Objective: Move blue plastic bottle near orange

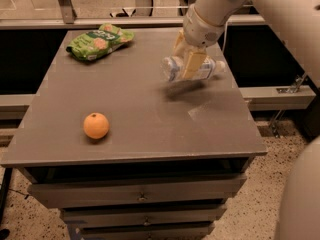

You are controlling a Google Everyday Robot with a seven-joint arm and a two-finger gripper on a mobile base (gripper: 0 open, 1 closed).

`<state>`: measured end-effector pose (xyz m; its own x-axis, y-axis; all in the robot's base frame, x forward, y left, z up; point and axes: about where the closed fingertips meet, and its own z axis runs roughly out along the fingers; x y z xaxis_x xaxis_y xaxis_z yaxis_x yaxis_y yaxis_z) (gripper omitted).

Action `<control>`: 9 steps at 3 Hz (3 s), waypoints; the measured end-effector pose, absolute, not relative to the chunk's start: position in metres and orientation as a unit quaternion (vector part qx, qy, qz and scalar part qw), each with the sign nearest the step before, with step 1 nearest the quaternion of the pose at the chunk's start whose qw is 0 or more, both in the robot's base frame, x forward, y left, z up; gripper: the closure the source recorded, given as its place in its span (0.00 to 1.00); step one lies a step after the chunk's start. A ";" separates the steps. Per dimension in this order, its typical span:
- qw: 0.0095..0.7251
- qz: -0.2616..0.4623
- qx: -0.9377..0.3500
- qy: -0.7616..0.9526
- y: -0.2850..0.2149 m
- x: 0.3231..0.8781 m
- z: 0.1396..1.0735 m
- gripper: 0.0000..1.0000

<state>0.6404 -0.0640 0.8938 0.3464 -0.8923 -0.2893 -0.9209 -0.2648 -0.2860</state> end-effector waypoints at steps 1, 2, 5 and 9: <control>0.199 0.043 -0.807 0.554 -0.056 0.586 0.902 1.00; 0.190 0.056 -0.817 0.541 -0.043 0.537 0.895 1.00; 0.200 0.083 -0.826 0.520 0.014 0.490 0.878 1.00; 0.184 0.096 -0.826 0.524 0.038 0.486 0.855 0.61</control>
Offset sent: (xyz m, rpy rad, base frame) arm -0.1623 0.0332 -0.0080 -0.0137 0.0771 0.1270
